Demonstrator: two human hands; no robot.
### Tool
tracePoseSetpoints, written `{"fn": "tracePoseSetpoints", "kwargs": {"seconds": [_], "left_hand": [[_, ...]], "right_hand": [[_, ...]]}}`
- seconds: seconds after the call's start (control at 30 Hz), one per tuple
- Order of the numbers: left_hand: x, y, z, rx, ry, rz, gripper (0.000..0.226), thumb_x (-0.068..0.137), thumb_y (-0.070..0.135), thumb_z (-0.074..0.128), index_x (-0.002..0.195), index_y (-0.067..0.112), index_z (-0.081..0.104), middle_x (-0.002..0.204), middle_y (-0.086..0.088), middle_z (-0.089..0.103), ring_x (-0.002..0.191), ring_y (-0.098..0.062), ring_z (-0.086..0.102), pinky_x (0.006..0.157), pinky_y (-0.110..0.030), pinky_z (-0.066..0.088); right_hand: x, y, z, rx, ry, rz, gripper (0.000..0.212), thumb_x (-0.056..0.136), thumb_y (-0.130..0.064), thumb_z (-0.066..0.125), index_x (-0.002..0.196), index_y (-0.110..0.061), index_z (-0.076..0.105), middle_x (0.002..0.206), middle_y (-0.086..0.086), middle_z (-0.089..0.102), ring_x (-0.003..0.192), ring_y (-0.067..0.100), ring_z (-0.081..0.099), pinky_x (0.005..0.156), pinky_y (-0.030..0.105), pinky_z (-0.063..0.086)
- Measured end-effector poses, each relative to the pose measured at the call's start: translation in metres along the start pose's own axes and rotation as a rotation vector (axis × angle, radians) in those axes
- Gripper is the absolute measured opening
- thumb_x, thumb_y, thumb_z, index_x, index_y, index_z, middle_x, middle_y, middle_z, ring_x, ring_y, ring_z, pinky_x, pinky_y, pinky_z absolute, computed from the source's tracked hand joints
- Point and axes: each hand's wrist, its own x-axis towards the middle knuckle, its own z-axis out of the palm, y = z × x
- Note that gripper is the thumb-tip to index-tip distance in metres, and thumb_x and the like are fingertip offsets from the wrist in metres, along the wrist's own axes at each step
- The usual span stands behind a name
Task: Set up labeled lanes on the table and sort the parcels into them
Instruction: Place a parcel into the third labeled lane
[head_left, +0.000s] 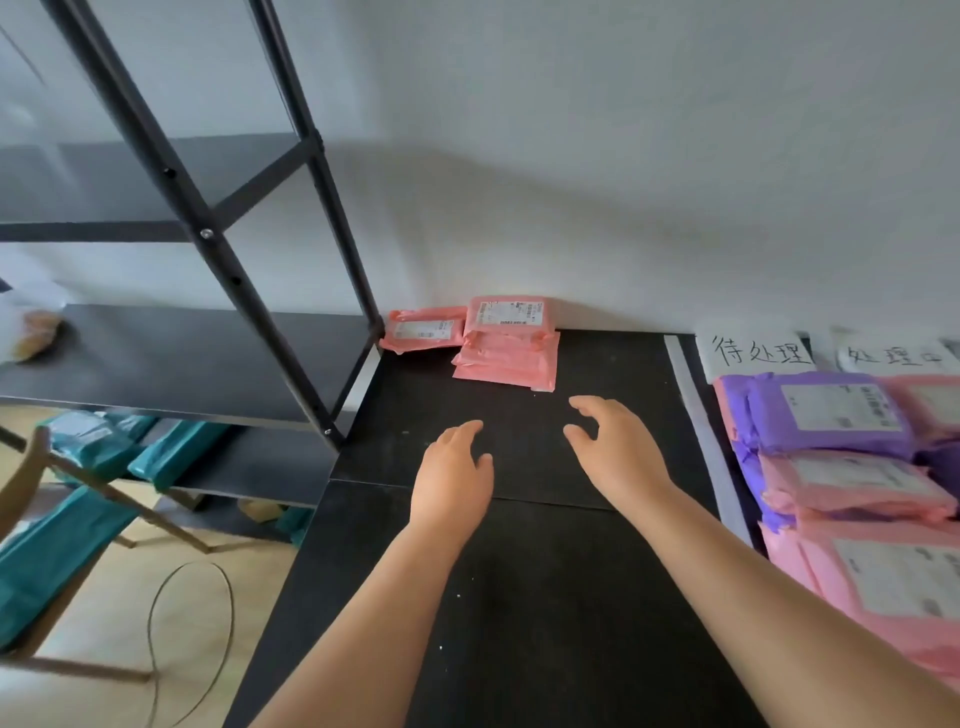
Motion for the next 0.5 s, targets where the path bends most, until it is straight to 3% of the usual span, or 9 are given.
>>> {"fn": "tracePoseSetpoints", "kwargs": {"seconds": [0.3, 0.5], "left_hand": [[0.136, -0.003, 0.017, 0.041, -0.048, 0.078, 0.049, 0.100, 0.019, 0.050, 0.148, 0.021, 0.041, 0.150, 0.000, 0.044, 0.137, -0.019, 0.041, 0.107, -0.034, 0.039], [0.212, -0.007, 0.033, 0.065, -0.087, 0.145, 0.047, 0.098, 0.015, 0.048, 0.145, 0.021, 0.045, 0.150, 0.000, 0.045, 0.136, -0.021, 0.042, 0.107, -0.036, 0.040]], "right_hand": [[0.111, 0.002, 0.031, -0.129, 0.030, 0.090, 0.043, 0.099, -0.028, 0.058, 0.141, -0.021, 0.051, 0.137, 0.001, 0.059, 0.120, 0.020, 0.060, 0.099, 0.035, 0.051], [0.192, 0.002, 0.065, -0.178, 0.026, 0.136, 0.038, 0.102, -0.029, 0.051, 0.137, -0.018, 0.054, 0.126, 0.003, 0.063, 0.109, 0.020, 0.063, 0.086, 0.033, 0.049]]}}
